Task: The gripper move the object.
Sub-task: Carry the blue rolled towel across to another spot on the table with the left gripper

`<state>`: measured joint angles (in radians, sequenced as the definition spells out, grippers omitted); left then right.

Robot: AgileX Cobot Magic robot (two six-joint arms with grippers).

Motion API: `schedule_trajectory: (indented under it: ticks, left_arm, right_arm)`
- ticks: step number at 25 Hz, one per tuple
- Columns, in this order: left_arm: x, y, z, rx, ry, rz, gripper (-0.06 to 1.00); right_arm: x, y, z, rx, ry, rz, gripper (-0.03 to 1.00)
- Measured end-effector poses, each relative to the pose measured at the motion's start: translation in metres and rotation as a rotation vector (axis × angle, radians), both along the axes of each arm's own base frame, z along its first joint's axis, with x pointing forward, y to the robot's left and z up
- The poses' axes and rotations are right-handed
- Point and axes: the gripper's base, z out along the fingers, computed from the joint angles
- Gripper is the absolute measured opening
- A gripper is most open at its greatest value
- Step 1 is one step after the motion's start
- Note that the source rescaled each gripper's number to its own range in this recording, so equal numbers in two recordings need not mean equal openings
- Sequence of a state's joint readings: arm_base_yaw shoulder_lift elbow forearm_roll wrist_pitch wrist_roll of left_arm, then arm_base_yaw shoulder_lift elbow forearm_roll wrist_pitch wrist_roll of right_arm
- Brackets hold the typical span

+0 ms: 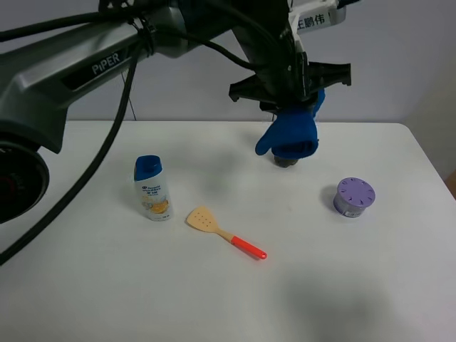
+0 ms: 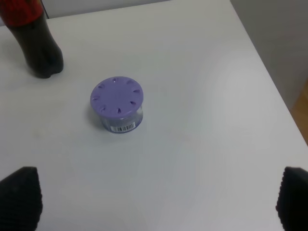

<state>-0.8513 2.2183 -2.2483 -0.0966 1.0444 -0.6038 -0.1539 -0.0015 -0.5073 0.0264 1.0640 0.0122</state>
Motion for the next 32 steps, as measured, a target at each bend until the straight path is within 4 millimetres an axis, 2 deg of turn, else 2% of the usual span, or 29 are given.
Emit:
schedule_trajectory:
  ticks: [4, 7, 10, 14, 20, 32]
  left_arm:
    - [-0.004, -0.022, -0.035, -0.05, 0.108, -0.018, 0.0]
    - [-0.005, -0.032, -0.081, -0.06, 0.214, 0.001, 0.0]
    - [-0.005, -0.032, -0.123, -0.052, 0.259, 0.044, 0.0]
    - [0.004, -0.02, -0.156, -0.068, 0.215, 0.108, 0.0]
    - [0.011, -0.005, -0.179, 0.009, 0.095, 0.026, 0.0]
    - [0.01, -0.006, -0.18, 0.02, 0.08, -0.016, 0.0]
  right_arm:
    - [0.0, 0.0, 0.0, 0.0, 0.0, 0.0, 1.0]
    - [0.0, 0.0, 0.0, 0.0, 0.0, 0.0, 1.0]
    - [0.0, 0.0, 0.0, 0.0, 0.0, 0.0, 1.0]
    - [0.0, 0.0, 0.0, 0.0, 0.0, 0.0, 1.0]
    - [0.0, 0.0, 0.0, 0.0, 0.0, 0.0, 1.0]
    - [0.0, 0.0, 0.0, 0.0, 0.0, 0.0, 1.0]
